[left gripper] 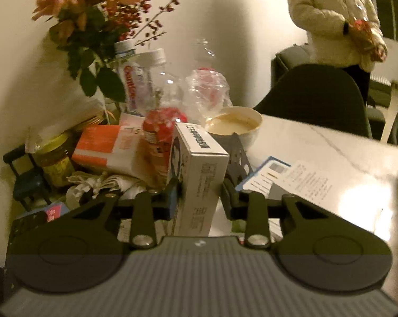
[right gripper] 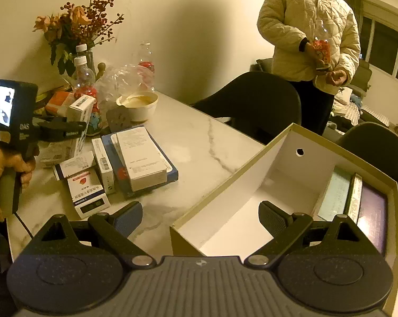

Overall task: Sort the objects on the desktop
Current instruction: 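Grasp the white box with the blue round logo with the left gripper, then lift the white box with the left gripper and carry it toward the cardboard box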

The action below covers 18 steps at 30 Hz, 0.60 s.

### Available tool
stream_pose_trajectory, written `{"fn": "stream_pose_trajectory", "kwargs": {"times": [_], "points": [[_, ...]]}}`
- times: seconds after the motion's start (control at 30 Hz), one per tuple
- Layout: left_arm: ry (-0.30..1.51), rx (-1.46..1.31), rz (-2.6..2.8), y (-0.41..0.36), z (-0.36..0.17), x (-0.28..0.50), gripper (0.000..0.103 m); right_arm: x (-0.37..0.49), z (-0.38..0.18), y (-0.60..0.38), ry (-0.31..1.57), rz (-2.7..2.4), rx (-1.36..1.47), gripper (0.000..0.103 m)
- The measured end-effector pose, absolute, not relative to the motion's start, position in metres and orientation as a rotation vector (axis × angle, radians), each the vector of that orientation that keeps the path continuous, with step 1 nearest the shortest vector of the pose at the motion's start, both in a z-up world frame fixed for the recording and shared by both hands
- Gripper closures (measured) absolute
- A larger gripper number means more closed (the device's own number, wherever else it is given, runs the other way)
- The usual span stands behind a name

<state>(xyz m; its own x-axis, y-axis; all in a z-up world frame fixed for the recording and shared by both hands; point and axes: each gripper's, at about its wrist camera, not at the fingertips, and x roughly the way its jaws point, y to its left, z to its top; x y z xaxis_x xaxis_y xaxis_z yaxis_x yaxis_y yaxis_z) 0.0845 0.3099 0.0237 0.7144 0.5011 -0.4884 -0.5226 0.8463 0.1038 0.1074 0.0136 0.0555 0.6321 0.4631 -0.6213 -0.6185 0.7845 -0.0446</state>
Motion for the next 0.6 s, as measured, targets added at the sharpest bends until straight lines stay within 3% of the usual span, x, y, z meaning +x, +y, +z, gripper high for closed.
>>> {"fn": "stream_pose_trajectory", "kwargs": {"times": [0.6], "points": [[0.444, -0.242, 0.411, 0.321, 0.063, 0.044, 0.076, 0.102, 0.063, 0.015, 0.608, 0.684, -0.209, 0.008]]}}
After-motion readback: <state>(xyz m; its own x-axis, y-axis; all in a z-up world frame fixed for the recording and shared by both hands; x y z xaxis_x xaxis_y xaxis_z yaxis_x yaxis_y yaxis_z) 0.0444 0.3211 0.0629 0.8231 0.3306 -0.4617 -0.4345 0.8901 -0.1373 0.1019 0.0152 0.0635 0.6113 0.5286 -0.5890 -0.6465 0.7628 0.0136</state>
